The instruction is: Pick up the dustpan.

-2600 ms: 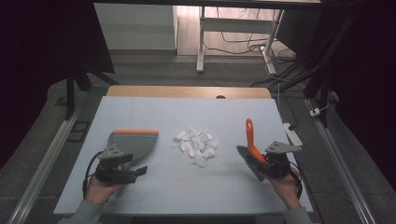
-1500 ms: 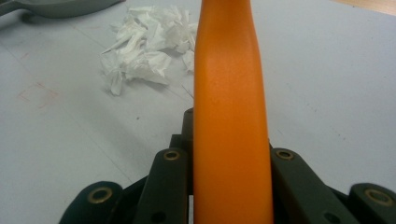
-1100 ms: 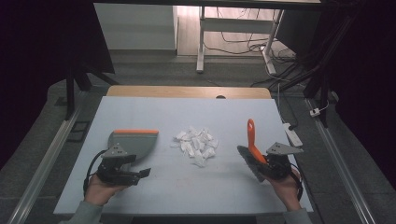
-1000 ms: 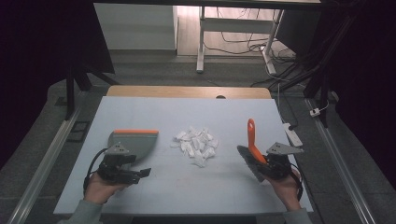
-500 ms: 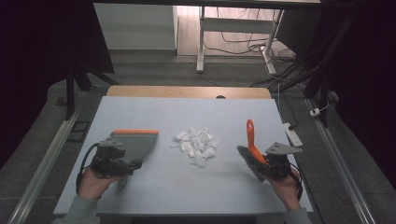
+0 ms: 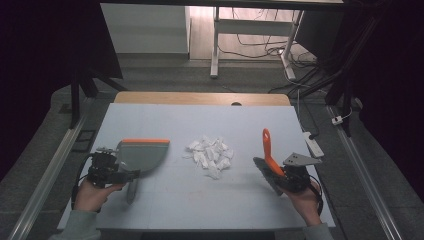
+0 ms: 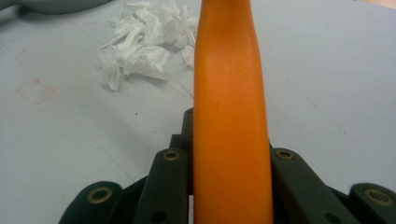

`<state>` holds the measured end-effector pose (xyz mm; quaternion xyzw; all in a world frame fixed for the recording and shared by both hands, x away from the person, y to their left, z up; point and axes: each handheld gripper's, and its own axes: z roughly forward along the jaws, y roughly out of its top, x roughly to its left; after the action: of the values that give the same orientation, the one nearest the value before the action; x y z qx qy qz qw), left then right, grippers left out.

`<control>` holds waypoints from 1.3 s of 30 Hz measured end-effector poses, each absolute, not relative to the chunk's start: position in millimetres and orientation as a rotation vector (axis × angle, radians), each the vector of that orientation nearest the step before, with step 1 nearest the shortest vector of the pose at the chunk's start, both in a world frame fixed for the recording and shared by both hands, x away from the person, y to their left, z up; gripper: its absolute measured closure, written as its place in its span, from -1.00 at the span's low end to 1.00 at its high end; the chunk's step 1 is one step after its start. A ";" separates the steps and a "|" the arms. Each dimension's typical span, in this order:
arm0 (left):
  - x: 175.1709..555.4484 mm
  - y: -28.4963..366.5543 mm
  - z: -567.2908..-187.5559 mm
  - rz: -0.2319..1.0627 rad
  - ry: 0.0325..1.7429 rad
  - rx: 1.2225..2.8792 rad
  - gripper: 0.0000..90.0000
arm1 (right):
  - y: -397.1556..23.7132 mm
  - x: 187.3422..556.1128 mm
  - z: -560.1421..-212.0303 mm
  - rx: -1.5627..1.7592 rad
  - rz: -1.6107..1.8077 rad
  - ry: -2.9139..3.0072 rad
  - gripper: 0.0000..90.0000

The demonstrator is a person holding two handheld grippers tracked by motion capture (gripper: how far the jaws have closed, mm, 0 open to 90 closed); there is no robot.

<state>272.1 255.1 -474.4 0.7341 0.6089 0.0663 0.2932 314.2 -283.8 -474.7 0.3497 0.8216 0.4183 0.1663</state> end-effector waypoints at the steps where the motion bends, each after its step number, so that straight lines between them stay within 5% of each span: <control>1: 272.1 255.1 -474.4 0.176 1.622 1.955 -0.70 | -283.7 314.2 -475.0 0.997 1.191 2.341 0.70; 18: 283.6 244.5 -508.3 0.022 1.708 1.995 -0.70 | -280.6 314.7 -479.6 0.994 1.157 2.368 0.70; 39: 291.4 242.7 -523.1 0.060 1.757 1.914 -0.18 | -279.8 314.4 -480.1 0.995 1.142 2.364 0.70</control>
<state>291.4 242.7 -523.1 0.7096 0.6513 0.0223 0.2679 314.4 -279.8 -480.1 0.3493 0.8304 0.4010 0.1663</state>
